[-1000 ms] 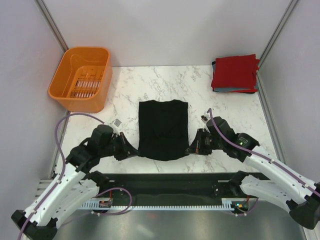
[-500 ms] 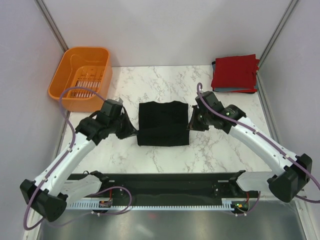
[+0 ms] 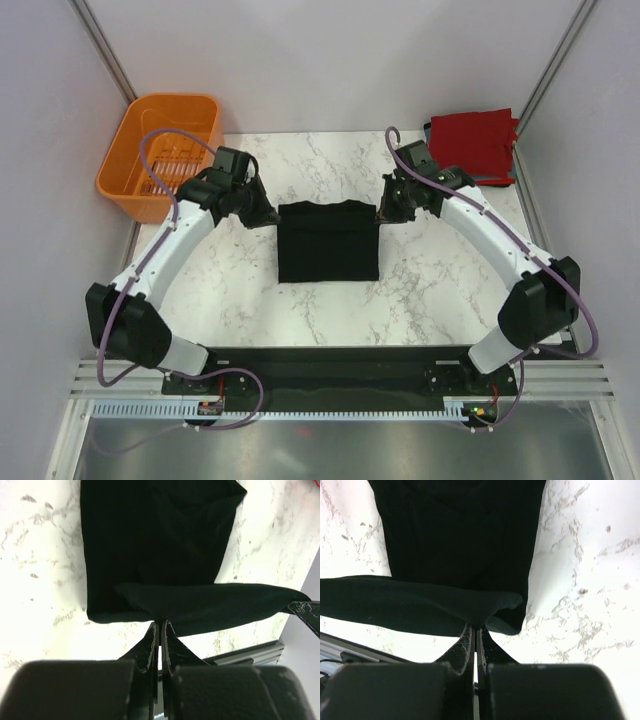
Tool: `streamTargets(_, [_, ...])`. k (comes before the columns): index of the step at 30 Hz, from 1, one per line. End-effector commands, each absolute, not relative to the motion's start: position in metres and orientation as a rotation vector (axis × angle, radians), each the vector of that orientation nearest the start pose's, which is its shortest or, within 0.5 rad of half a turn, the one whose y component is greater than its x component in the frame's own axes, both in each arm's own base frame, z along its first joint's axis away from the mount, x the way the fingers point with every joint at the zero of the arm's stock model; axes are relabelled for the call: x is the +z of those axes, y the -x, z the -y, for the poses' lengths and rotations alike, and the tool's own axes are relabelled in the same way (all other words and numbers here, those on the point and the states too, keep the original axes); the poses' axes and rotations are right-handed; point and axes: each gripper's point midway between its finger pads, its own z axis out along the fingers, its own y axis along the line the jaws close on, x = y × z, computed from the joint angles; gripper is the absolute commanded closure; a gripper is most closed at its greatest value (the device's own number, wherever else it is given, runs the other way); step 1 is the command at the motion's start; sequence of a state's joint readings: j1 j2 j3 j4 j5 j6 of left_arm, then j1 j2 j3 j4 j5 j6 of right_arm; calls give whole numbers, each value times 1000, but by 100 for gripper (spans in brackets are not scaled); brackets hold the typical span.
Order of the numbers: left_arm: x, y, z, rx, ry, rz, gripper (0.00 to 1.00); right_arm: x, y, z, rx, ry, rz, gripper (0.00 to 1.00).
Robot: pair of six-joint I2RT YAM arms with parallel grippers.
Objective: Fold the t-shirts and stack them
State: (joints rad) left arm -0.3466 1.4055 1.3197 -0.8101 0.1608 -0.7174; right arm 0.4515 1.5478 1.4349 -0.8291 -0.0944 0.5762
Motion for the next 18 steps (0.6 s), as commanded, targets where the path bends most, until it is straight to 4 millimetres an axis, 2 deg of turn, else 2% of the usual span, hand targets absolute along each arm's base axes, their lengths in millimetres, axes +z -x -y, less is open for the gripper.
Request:
streamTargets(1, [220,-346,165,-615,341,-2472,98,203,-354,-198,508,-81,-2528,100])
streamTargets(2, [220,-352,166,-620,343,-2468,98,195,-360,-199,499,-84,-2548,100])
streamTargets(3, [208,-360,167,-605,347,-2499,98,193,-366,-199,496,-83,-2546,100])
streamTargets(4, [211,-368,166,-606,353,-2488,98,195,-375,-199,499,-90,-2534,100])
streamTargets(5, [207,-374,165,-601,358,-2495,98,184,-381,-200,491,-91,-2558,100])
streamTargets(6, [192,-383,166,-585,359,-2528,98,184,-389,-200,491,-90,-2546,100])
streamTargets(9, [179,-413,162,-569,377,-2539,98,159,-413,-196,452,-117,-2574,100])
streamTargets(10, [160,-434,159,-562,405,-2570,96,161,-428,-192,446,-141,-2554,100])
streamTargets(11, [152,-444,158,-563,409,-2581,93,136,-440,-191,422,-159,-2593,100])
streamTargets(12, [138,-454,159,-584,419,-2610,78,147,-463,-195,450,-162,-2546,97])
streamTargets(13, [119,-479,157,-611,452,-2626,63,143,-479,-191,455,-182,-2541,85])
streamTargets(14, [113,-488,169,-733,442,-2647,51,105,-491,-193,444,-186,-2614,51])
streamTargets(15, [109,-500,174,-785,427,-2647,40,132,-518,-196,472,-191,-2548,43])
streamTargets(16, [141,-516,179,-816,393,-2608,36,129,-525,-191,465,-215,-2568,40])
streamTargets(17, [116,-522,185,-836,407,-2674,34,111,-520,-189,442,-238,-2648,35])
streamTargets(18, [130,-527,188,-852,391,-2659,30,130,-527,-191,462,-240,-2607,34])
